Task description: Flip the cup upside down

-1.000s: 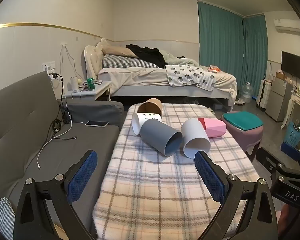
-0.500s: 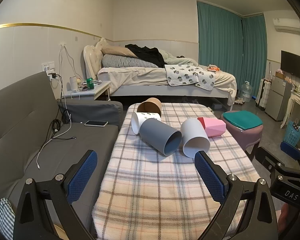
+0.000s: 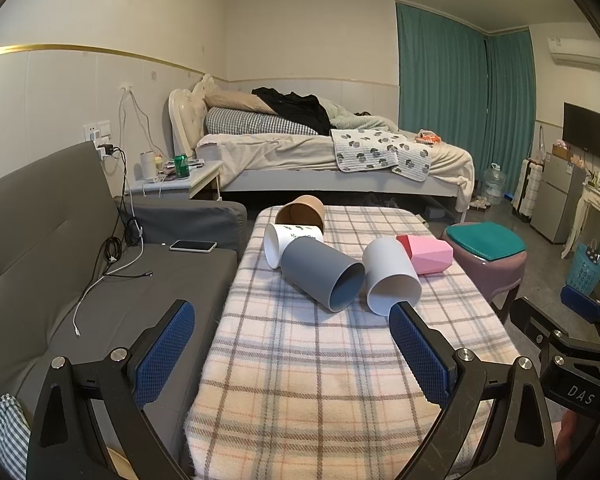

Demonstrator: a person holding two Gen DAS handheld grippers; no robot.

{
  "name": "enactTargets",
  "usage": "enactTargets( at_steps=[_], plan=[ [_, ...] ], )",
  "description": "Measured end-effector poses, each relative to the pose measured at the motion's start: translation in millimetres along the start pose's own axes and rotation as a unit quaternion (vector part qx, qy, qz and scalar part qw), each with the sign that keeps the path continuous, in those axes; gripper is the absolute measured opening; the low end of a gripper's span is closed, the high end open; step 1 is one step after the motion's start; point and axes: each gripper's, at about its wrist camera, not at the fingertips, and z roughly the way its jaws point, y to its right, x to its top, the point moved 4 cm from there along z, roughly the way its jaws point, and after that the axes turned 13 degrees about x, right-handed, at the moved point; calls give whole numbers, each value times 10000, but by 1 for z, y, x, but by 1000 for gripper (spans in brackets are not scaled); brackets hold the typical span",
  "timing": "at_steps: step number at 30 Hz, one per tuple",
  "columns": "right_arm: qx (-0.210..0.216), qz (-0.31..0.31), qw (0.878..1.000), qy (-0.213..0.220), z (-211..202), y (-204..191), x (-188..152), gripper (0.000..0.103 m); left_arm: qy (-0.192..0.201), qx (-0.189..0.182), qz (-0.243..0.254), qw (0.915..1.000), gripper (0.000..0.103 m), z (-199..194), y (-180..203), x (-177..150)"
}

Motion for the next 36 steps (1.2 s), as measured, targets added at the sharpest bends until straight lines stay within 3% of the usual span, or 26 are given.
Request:
enactTargets(
  at_steps=[36],
  plan=[
    [4,-13,10000,-38,8,-1,-9,103,-34,-46,-20,10000,101,0,0,0]
  ],
)
